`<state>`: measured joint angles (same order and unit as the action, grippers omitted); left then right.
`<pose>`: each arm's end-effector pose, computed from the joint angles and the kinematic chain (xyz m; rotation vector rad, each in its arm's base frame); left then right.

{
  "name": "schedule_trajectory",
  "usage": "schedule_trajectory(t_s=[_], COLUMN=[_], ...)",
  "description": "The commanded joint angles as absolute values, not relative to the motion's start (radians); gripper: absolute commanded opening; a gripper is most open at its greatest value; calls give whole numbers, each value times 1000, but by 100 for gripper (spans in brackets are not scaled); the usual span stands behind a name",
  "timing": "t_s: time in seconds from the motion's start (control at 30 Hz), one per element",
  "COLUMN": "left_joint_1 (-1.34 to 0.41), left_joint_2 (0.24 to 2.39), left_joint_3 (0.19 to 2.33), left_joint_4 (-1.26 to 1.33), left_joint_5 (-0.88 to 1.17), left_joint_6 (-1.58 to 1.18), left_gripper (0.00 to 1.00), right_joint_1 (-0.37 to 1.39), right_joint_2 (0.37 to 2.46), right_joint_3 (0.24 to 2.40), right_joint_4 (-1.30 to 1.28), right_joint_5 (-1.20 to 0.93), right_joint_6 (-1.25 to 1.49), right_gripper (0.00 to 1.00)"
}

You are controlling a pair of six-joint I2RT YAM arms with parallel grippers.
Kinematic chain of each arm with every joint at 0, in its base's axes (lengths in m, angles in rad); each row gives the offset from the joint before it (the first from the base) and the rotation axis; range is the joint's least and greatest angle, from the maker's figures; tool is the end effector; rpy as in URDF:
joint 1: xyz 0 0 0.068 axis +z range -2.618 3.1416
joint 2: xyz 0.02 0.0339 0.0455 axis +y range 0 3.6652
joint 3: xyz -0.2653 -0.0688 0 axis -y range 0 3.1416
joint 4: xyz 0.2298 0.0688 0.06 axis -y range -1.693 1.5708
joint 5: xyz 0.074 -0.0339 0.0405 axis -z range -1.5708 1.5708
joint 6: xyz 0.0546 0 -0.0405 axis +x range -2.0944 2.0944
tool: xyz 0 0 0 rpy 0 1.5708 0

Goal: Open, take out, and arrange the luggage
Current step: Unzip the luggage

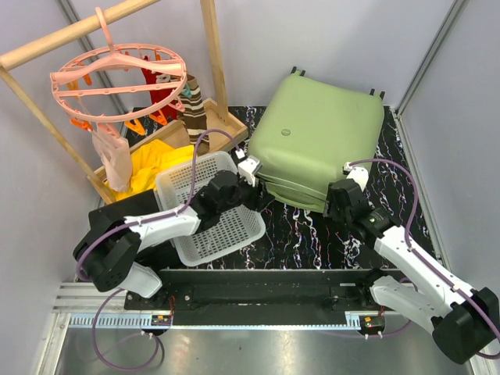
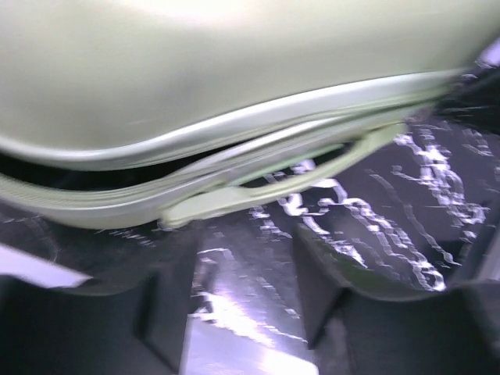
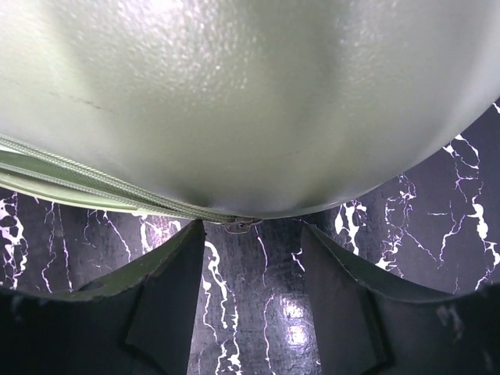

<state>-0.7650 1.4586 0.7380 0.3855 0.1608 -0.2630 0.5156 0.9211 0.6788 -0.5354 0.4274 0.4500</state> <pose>0.2272 -0.2302 0.2285 0.6048 1.8998 -0.8352 0.1722 0.0716 0.2411 0.1308 2.2596 0.0049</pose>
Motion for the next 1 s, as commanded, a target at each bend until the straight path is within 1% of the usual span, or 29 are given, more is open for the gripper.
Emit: schedule_trajectory(t_s=[0.0, 0.07, 0.13, 0.17, 0.2, 0.23, 0.3, 0.43, 0.53, 0.63, 0.73, 0.8, 0.97], left_joint_1=[-863, -929, -965, -998, -1014, -1028, -1055, -1068, -1068, -1068, -1068, -1068, -1065], left_joint_2=[1393, 1390, 1419, 1436, 1451, 1494, 1537, 1676, 1768, 1825, 1830, 1825, 1844], left_joint_3=[772, 772, 766, 761, 752, 747, 744, 765, 775, 788, 801, 808, 816], left_joint_4=[387, 409, 457, 475, 494, 546, 598, 727, 799, 833, 828, 807, 781], left_joint_5=[97, 51, 3, -30, -82, -98, -130, -114, -106, -130, -202, -266, -324], left_joint_6=[-304, -369, -478, -521, -566, -653, -740, -979, -1073, -1124, -1129, -1132, -1163], left_gripper=[60, 66, 68, 75, 76, 77, 79, 80, 80, 80, 80, 81, 82], right_joint_1=[511, 511, 511, 512, 511, 511, 511, 512, 511, 511, 511, 511, 511], right_joint_2=[908, 905, 904, 900, 897, 891, 887, 867, 856, 827, 816, 825, 888], right_joint_3=[670, 660, 655, 652, 650, 638, 627, 615, 611, 595, 575, 571, 565], right_joint_4=[-488, -476, -463, -457, -440, -427, -402, -391, -390, -387, -377, -370, -354], right_joint_5=[482, 486, 511, 520, 523, 514, 502, 497, 483, 482, 463, 453, 474], right_joint_6=[457, 465, 468, 474, 476, 479, 488, 514, 520, 532, 564, 575, 609], right_gripper=[63, 63, 62, 62, 62, 61, 59, 59, 59, 58, 56, 55, 54])
